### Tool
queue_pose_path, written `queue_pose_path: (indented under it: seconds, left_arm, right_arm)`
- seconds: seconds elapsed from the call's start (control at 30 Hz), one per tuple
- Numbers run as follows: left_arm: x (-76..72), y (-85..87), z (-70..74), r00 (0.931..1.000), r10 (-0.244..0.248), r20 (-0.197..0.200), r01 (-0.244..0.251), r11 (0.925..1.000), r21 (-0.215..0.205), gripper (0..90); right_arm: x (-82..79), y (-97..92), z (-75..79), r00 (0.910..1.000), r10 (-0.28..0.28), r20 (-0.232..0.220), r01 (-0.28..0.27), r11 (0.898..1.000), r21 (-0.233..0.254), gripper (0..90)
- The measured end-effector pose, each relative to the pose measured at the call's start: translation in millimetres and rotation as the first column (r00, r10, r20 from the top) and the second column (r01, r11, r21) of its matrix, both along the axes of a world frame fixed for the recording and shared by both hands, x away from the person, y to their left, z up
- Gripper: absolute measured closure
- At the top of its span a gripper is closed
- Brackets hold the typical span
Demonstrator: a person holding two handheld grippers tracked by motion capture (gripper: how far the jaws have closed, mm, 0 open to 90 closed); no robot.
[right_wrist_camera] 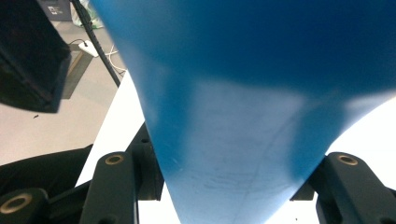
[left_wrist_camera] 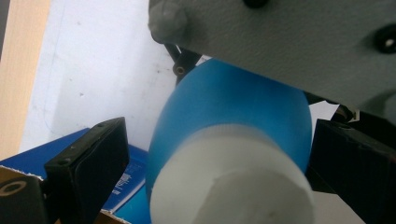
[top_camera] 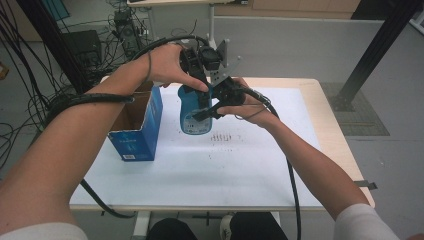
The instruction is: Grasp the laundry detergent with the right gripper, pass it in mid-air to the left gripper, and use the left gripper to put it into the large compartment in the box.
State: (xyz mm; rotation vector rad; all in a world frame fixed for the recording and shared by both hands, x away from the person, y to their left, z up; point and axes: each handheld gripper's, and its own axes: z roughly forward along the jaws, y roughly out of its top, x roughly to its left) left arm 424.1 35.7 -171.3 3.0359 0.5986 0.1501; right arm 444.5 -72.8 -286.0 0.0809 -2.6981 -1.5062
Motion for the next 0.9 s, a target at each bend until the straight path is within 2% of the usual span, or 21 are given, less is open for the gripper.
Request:
queue_pose_path:
  seconds: [0.17,0.2,0.27,0.5,0.83,0.9]
  left_arm:
    - [0.2,-1.0,0.4,1.0,-0.009,0.002,0.009,0.9999,0.012,6.4]
    - [-0.1,-1.4,0.3,1.0,-0.007,0.002,0.007,1.0,0.003,6.6]
    - [0.2,-2.3,1.4,0.9999,-0.014,-0.001,0.014,0.9998,0.015,6.9]
    - [-0.5,-2.9,1.6,0.9997,-0.021,0.016,0.021,0.9997,0.011,9.9]
    - [-0.7,-4.3,1.4,0.9996,-0.025,0.015,0.025,0.9995,0.017,13.6]
    - [-0.4,-4.3,1.7,0.9998,-0.017,0.009,0.017,0.9999,0.003,16.6]
  right_arm:
    - [0.4,-1.2,0.2,1.0,-0.003,0.001,0.003,1.0,-0.001,44.0]
    - [0.4,-1.3,0.2,1.0,-0.003,0.001,0.003,1.0,0.0,44.0]
    - [0.7,-0.8,0.5,0.9999,0.002,0.012,-0.002,1.0,0.004,43.9]
    - [-0.1,-1.2,1.0,0.9999,0.001,0.013,-0.001,1.0,0.005,44.0]
    - [-0.4,-2.4,1.8,0.9999,0.001,0.01,-0.001,1.0,0.01,43.9]
    - [-0.3,-2.4,1.9,0.9999,0.002,0.013,-0.002,1.0,0.008,43.9]
